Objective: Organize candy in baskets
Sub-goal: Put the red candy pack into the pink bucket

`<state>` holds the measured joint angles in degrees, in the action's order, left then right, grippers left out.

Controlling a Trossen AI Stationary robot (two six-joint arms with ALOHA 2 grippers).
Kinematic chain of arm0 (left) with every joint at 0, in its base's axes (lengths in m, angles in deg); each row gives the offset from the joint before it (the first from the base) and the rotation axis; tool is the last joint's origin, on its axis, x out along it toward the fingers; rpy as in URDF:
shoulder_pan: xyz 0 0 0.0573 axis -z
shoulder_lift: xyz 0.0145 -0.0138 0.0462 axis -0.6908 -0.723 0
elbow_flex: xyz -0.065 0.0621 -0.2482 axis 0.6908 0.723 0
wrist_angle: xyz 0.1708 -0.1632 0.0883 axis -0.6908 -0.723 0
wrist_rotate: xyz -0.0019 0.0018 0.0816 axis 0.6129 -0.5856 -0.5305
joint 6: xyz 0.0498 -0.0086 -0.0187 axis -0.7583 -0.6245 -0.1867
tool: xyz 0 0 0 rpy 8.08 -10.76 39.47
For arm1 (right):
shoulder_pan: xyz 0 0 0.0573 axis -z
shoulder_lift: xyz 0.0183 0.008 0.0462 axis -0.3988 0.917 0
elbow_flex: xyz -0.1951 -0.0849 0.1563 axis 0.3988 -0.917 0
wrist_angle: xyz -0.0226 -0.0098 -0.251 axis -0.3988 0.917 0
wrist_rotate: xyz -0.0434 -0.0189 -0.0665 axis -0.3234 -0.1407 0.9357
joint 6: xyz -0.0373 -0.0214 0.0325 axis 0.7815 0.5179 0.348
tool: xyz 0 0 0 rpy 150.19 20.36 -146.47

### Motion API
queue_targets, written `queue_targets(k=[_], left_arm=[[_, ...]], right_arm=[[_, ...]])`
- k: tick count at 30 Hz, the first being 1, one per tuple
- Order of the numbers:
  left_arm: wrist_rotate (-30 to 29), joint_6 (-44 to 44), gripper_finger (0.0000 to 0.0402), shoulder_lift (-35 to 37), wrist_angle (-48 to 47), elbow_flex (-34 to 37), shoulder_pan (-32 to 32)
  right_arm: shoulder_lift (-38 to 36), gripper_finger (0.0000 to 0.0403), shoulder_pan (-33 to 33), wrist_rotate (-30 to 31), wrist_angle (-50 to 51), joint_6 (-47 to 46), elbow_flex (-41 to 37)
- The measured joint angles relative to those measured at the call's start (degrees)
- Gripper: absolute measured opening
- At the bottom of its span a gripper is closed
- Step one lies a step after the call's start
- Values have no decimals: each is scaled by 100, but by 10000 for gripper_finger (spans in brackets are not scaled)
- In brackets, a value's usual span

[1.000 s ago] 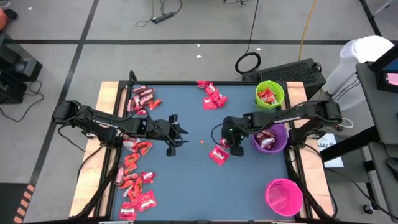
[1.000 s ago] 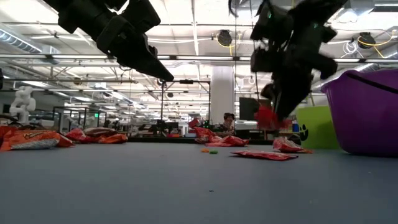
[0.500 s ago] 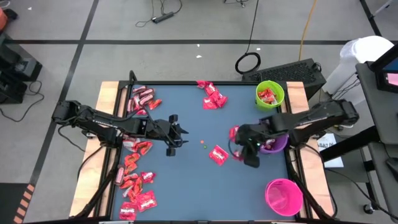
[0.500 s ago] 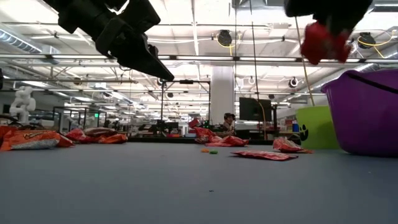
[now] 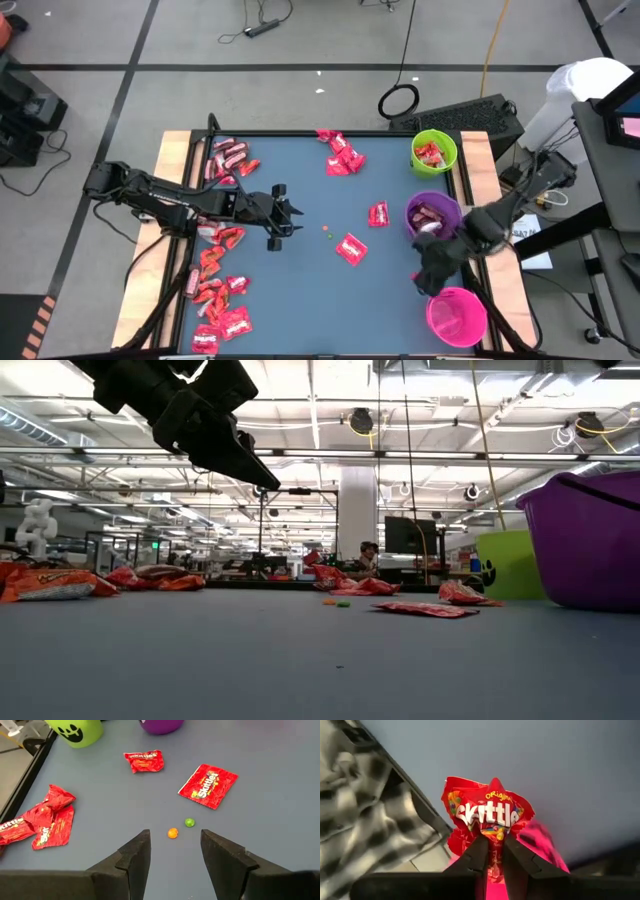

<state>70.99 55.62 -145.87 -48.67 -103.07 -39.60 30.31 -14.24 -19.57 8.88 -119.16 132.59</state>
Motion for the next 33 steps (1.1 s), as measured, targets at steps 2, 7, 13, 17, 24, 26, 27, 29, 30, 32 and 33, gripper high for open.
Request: queue_targets(k=[2,7,13,17,24,26,27,29,30,32,33], left_arm=[[-2,0,180,0,-2,0,0],[0,-110,180,0,-2,0,0],[-1,-109,180,0,-2,0,0],[-1,-111,180,0,-2,0,0],[0,-109,180,0,-4,0,0],[0,-111,180,0,-4,0,0],[0,-111,180,0,-3,0,0],[0,-111,180,0,-2,0,0],[0,-112,180,0,-2,0,0],[-1,-114,180,1,-2,0,0],[-1,-112,180,1,-1,0,0]], right_arm=[[77,33,-335,14,213,-463,0],[372,33,-1162,-49,191,-1685,-4],[768,35,-1917,-29,-47,-2708,-4],[916,56,-2097,-42,-91,-3139,-9],[595,127,-1993,1,-539,-3482,-8],[440,140,-1925,159,-630,-3643,-7],[363,145,-1893,348,-644,-3638,-7],[227,152,-1798,876,-607,-3356,-7],[181,155,-1729,1234,-565,-3091,-7],[140,157,-1561,1985,-461,-2355,-5],[140,157,-1472,2340,-450,-1920,-5]])
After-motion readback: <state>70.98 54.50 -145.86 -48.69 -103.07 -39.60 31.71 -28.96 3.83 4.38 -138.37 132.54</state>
